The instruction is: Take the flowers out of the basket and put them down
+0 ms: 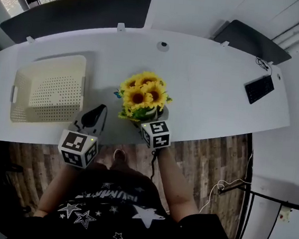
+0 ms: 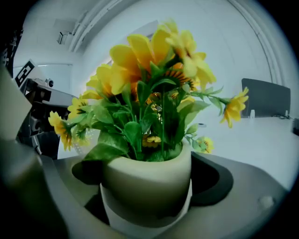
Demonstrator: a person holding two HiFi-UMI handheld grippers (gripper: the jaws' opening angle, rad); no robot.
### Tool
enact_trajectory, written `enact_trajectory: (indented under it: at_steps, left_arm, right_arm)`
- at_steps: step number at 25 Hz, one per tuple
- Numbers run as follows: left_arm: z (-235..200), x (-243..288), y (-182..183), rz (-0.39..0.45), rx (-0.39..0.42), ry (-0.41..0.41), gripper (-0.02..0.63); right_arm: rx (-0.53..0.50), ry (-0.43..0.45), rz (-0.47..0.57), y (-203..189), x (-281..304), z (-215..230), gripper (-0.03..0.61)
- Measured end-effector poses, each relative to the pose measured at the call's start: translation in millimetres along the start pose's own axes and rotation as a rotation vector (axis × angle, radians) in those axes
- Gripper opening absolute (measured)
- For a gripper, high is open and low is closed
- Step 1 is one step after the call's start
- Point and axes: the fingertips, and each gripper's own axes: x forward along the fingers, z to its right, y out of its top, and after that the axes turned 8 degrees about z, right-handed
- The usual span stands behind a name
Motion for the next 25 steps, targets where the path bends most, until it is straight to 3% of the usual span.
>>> enact_trajectory:
  at_steps: [9, 13, 25]
  left_arm:
    - [-5, -9, -8, -0.016, -0.010, 0.000, 0.017]
    - [-4, -12, -7, -0.019, -0.004, -0.003, 0.017]
    - [-9, -36, 4, 0.015, 0.004, -0.070, 0.017]
  right_arm:
    - [-0.050, -0.015, -0.055, -19, 1, -10, 0.532]
    - [-0.035, -0.021, -0.012, -20, 3, -10, 0.532]
    - [-0.002, -0.149, -0.003, -20, -27, -13, 0.534]
